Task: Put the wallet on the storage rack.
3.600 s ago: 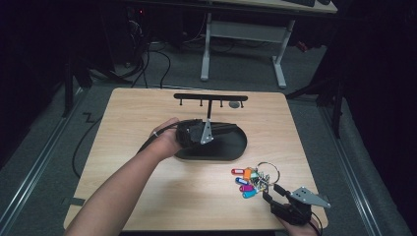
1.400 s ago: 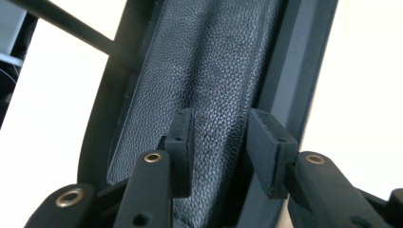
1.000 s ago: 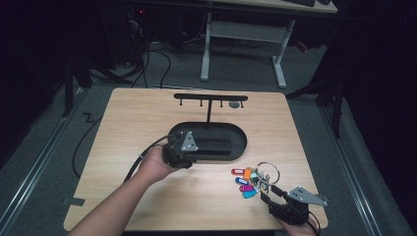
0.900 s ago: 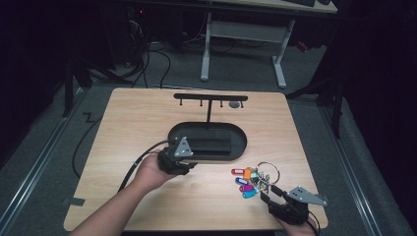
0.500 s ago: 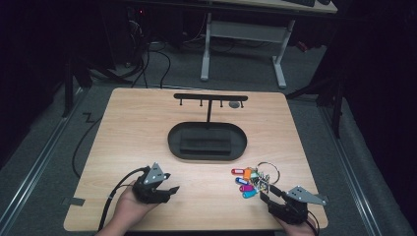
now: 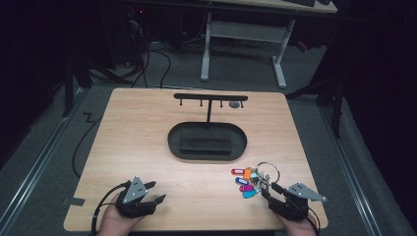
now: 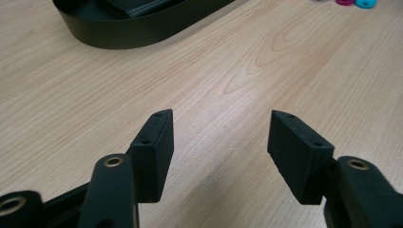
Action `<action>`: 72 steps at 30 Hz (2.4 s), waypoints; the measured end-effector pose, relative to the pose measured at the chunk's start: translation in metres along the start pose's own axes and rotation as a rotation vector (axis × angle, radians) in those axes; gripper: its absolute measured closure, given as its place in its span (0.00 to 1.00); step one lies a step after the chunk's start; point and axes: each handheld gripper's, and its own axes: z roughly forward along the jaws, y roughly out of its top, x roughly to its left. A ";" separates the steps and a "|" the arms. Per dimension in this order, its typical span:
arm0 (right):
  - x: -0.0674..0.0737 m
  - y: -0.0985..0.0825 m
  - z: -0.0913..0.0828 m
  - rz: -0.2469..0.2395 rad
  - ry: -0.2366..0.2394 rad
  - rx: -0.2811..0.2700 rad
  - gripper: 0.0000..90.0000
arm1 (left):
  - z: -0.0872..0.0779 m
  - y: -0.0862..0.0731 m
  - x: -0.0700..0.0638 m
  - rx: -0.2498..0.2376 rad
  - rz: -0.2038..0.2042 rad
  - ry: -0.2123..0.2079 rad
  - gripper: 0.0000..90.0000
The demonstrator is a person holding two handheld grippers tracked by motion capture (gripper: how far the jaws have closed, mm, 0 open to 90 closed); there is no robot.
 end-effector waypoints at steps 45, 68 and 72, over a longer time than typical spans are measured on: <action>-0.029 0.108 0.126 0.178 -0.193 0.681 0.72 | 0.013 -0.008 -0.042 0.030 0.257 -0.142 0.48; -0.026 0.107 0.130 0.182 -0.201 0.725 0.73 | 0.015 -0.010 -0.049 0.055 0.288 -0.158 0.47; -0.026 0.108 0.132 0.192 -0.202 0.723 0.70 | 0.015 -0.010 -0.049 0.059 0.295 -0.158 0.47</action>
